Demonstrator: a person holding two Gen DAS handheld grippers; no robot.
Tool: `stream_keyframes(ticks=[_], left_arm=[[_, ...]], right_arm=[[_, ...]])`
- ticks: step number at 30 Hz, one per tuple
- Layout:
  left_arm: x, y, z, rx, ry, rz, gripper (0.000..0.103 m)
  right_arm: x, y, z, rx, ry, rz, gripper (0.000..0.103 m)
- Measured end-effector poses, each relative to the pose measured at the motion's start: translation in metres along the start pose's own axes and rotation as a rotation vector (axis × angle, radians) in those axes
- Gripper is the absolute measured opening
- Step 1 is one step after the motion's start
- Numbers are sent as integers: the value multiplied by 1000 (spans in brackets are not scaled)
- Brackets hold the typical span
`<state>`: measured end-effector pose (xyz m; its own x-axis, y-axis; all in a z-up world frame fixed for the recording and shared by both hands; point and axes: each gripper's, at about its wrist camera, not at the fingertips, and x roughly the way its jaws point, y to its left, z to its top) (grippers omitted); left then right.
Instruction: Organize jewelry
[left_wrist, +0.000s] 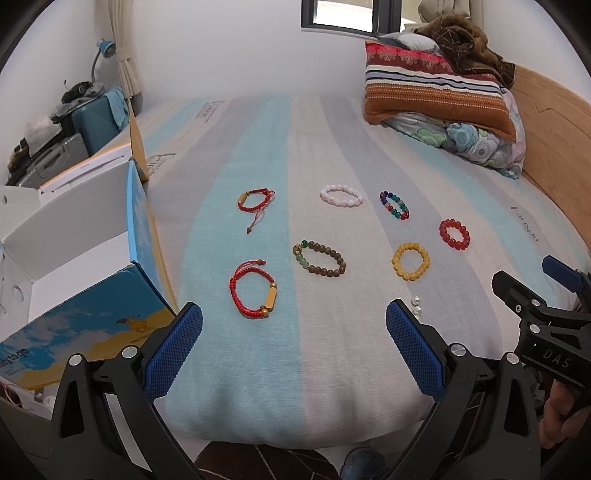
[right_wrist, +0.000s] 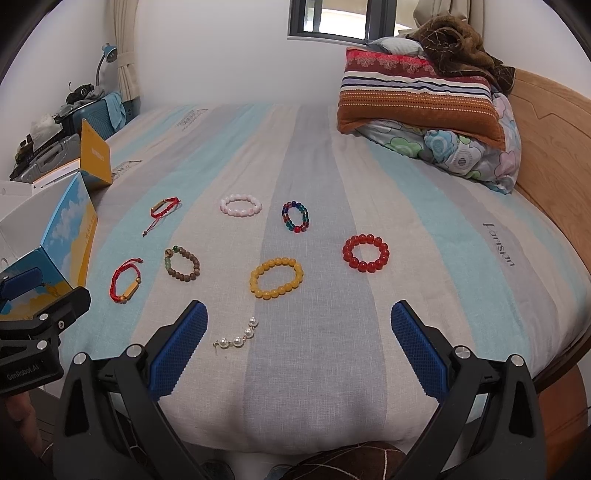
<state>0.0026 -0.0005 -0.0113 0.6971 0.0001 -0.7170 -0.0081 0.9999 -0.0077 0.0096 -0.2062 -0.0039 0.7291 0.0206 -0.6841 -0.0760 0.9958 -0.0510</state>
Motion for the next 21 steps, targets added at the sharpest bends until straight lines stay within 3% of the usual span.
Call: stream_keyframes(ticks=[12,21], left_arm=[[21,-4,-2,10,23,-4,98],[64,-11,-5,24,77,-8,98]], right_arm=[[20,0,-3,0,22,1,96],[55,-8,-10,14,82,-4,96]])
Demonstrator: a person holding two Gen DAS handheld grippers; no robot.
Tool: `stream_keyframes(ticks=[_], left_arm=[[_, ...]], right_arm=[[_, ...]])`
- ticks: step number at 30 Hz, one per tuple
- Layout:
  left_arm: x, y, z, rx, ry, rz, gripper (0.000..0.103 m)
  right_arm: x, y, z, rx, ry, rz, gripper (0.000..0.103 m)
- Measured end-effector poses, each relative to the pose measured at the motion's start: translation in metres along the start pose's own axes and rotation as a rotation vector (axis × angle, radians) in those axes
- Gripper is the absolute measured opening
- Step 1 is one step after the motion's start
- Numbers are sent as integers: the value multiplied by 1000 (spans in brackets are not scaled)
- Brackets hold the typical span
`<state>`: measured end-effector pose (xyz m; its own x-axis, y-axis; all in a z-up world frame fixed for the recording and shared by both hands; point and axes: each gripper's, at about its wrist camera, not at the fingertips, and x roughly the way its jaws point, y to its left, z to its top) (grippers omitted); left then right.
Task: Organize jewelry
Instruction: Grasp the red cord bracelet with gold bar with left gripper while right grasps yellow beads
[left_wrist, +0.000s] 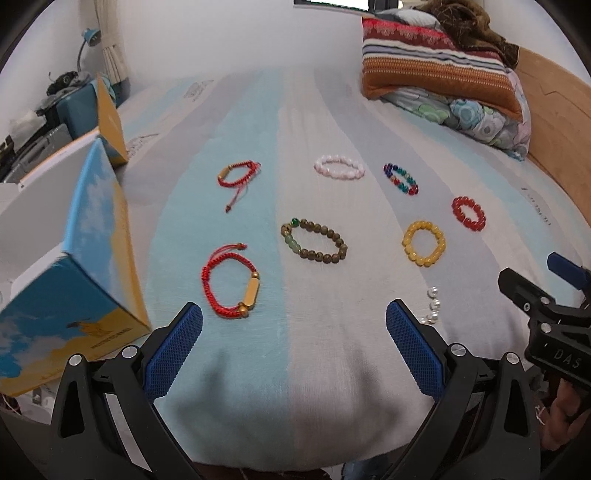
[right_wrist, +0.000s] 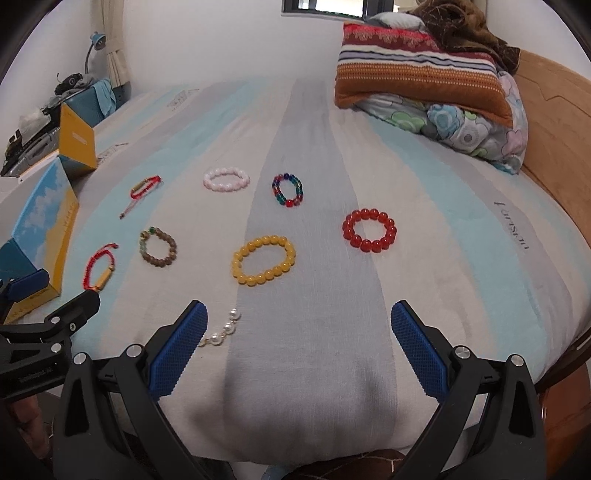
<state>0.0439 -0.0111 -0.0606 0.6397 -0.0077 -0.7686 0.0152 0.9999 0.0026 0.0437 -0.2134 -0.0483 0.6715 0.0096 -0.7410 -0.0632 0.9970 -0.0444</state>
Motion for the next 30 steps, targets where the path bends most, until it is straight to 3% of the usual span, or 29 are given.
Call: stream_keyframes(ticks=[16,24,30], left_arm=[[78,18,1,-27,86,36,97],[85,26,-6,-55,53,66,98],[83,33,-8,-83,53,55,85]], right_arm=[[86,4,32,-9,107,16,96],[120,10,33,1,158,40,92],[129,8,27,23,168,85,84]])
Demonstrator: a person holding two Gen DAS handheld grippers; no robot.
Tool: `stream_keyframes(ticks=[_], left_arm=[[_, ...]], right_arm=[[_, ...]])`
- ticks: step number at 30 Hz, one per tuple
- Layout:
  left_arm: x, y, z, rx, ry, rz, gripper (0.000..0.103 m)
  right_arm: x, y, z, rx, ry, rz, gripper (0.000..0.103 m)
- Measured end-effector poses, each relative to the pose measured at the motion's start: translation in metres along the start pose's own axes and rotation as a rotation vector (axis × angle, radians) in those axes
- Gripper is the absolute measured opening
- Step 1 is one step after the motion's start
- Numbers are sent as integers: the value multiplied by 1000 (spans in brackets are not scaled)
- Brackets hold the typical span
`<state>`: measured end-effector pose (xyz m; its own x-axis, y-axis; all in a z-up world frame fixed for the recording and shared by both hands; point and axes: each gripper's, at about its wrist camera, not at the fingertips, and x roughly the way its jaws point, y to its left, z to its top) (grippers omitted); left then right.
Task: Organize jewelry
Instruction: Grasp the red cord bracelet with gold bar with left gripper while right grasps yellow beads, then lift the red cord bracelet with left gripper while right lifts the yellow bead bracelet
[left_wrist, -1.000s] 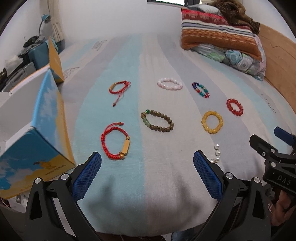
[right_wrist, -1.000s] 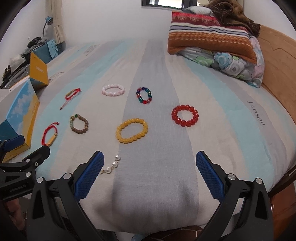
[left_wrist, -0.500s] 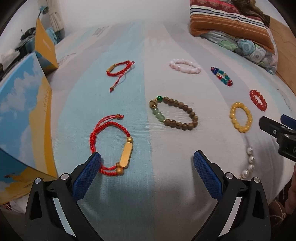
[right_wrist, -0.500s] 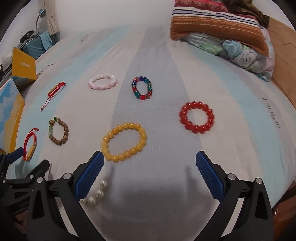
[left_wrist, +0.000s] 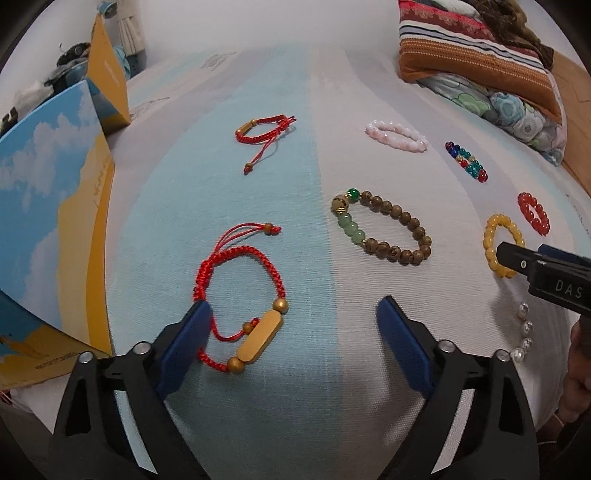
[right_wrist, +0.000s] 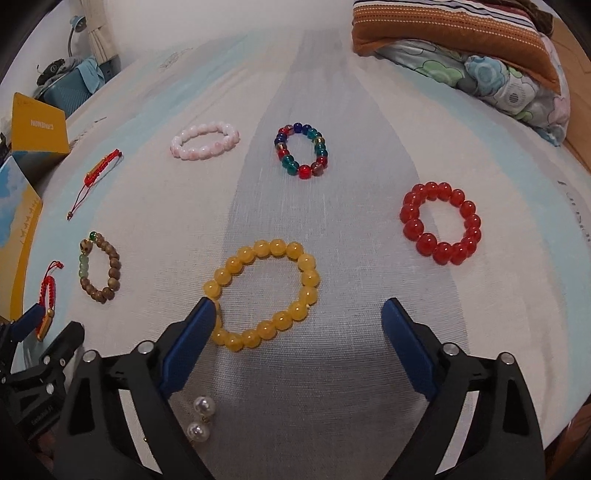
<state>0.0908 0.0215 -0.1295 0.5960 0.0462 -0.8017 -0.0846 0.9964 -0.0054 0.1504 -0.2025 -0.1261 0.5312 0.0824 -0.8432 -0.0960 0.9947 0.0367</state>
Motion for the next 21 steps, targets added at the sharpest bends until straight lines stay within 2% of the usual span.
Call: stream_keyframes(ticks=[2,4,5,8,10,11,13,15,18,21], left_arm=[[0,2,1,-10,5,-2,80],[0,3,1,-7,7,1,71],[-1,3,1,-2,6,4,67],[-3,0,1,14,9,8,51],[-5,-2,0,29,8,12,37],[-5,-3,0,38,9,13,34],[-7,-5,0,51,9,10,18],[-7,-6,0,55,11,2,9],[-8,-5,1,52,15,-8,8],[-8,-4,2,42,20,-17,8]], right_arm=[[-1,0,-1,-1,-4,6,79],[-1,0,-2,-8,-2,-11,65],[0,0,-3,-14,0,-16,65],[-1,-1,-4,-14,-5,2,58],[-2,-2,-4,-14,-12,8,48],[-2,-2,-4,-15,-15,11,45],[-3,-3,-5,-12,-19,30,34],[-4,-4,-6,-11,-24,34,25],[-6,-6,-6,-1,-29,50,14],[-8,-7,-6,1,-35,60,11]])
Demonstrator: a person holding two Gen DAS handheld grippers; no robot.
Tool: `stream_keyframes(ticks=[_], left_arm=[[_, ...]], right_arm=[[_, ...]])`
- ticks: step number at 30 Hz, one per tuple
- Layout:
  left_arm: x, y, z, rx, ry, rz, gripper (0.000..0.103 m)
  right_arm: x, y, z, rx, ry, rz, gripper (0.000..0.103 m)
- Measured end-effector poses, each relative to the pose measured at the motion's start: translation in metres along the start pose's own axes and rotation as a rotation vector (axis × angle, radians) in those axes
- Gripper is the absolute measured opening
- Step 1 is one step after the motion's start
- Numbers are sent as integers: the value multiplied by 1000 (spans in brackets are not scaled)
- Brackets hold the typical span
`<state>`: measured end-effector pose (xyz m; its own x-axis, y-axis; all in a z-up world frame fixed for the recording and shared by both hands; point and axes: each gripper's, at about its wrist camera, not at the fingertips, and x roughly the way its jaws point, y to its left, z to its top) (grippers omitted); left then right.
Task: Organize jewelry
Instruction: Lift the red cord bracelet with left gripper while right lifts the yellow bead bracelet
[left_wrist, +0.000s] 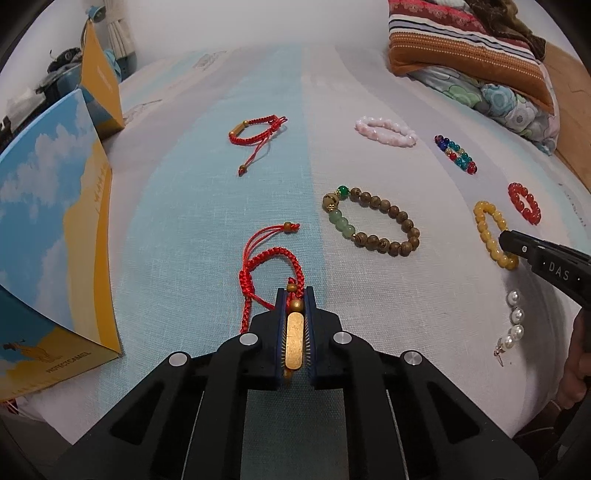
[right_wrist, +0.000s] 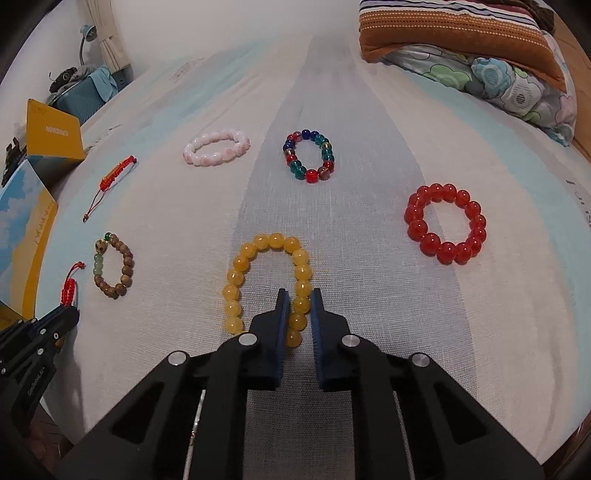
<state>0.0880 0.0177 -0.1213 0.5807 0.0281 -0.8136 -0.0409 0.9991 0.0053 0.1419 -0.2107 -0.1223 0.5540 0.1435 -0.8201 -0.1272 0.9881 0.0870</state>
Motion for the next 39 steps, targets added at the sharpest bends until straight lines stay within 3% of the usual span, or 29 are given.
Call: stream_keyframes(ticks=[30,33,37,39], left_arm=[[-20,-6,5,-12,15,-34,8],[-22,-8,6,-8,10,-34,8],[-22,-8,6,-5,9,-36,8],[-22,-8,5,-5,8,-37,8]], right_arm=[[-26,-5,7,25,-49,56,6],[-18,-11,7,50,-22,43,12],[-7,-17,7,77,-7,24,31],[-2,-16,6,85,-4,30,31]])
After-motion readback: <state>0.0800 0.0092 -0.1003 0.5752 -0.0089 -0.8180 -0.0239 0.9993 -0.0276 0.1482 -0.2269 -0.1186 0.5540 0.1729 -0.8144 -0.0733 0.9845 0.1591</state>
